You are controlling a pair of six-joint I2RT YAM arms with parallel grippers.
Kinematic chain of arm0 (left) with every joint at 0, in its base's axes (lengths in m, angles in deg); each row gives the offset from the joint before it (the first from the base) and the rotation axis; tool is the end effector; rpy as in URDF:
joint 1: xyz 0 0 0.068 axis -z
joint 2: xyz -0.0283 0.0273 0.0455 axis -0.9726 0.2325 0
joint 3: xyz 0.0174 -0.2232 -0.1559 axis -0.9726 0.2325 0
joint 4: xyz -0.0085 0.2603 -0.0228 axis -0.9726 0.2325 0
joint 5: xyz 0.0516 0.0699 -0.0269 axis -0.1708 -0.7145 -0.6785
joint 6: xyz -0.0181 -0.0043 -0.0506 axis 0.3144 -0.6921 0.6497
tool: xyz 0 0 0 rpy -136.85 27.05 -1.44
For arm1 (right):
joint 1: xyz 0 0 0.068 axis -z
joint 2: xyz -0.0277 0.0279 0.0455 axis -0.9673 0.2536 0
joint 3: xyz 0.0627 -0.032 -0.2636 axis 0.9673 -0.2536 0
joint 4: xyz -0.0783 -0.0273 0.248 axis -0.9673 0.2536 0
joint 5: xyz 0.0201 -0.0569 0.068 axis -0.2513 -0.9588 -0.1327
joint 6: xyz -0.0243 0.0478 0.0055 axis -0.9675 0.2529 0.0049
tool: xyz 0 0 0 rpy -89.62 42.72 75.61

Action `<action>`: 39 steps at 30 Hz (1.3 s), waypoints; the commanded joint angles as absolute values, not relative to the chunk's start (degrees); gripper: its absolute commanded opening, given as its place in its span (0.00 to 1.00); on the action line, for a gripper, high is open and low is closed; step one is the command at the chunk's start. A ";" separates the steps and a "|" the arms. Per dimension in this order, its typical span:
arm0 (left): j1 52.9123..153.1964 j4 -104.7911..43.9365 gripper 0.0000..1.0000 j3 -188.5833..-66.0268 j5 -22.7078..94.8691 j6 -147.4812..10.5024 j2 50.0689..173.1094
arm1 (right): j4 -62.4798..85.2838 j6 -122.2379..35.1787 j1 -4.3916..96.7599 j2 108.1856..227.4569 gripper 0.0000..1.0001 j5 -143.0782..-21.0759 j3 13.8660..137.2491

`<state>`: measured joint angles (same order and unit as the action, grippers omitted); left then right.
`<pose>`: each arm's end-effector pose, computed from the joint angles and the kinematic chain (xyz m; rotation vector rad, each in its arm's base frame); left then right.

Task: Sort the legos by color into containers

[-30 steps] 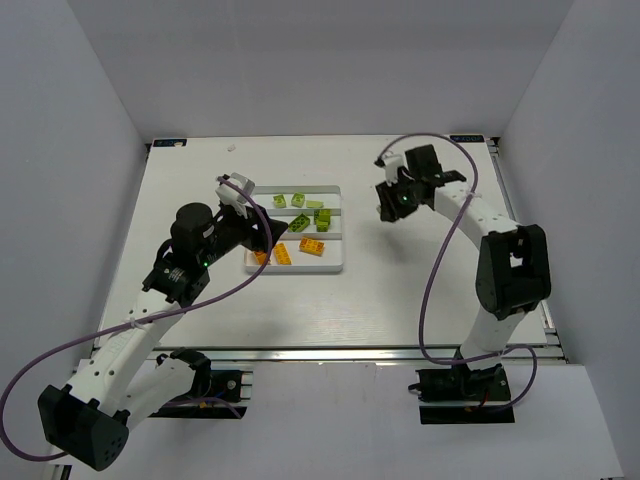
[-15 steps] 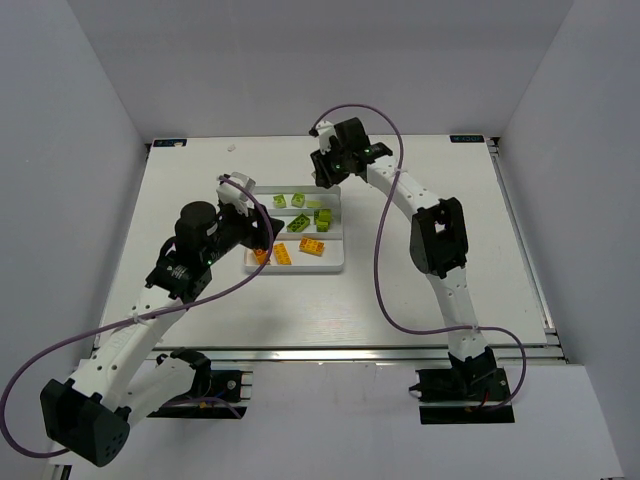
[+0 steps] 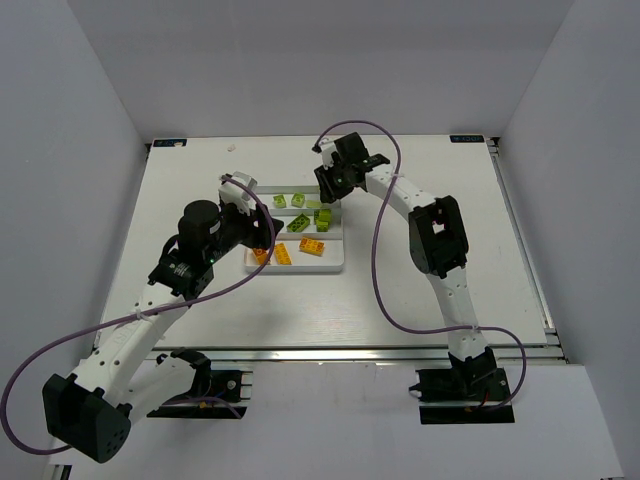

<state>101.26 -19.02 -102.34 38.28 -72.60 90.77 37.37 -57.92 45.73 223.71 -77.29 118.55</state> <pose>0.1990 -0.0988 0.3254 0.4104 1.8495 -0.5559 0.4671 0.2741 0.1966 -0.8574 2.2147 0.4416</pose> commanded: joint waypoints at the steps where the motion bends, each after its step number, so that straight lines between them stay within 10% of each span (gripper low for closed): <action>1: 101.52 -18.74 0.71 -102.77 37.49 -73.21 90.24 | 35.94 -57.20 45.78 222.53 0.42 -76.97 118.75; 5: 101.52 -18.92 0.71 -102.86 37.49 -73.30 89.89 | 36.91 -57.55 45.69 221.74 0.66 -77.50 118.66; 18: 101.52 -19.62 0.69 -101.63 34.85 -73.65 89.18 | 36.91 -58.87 46.48 203.49 0.73 -78.99 109.10; 26: 101.52 -21.64 0.46 -99.09 33.36 -73.83 88.48 | 27.27 -58.87 48.06 178.02 0.84 -74.43 76.78; 30: 101.52 -20.68 0.73 -99.26 34.14 -73.13 89.18 | 22.67 -60.80 49.38 166.65 0.89 -75.30 64.01; 39: 101.52 -18.48 0.89 -98.38 35.81 -72.95 85.32 | 26.44 -61.07 50.88 150.47 0.89 -77.23 51.17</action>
<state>101.26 -18.80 -98.71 34.58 -73.15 87.51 27.41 -60.30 50.54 154.29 -76.29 53.88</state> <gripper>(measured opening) 0.888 0.894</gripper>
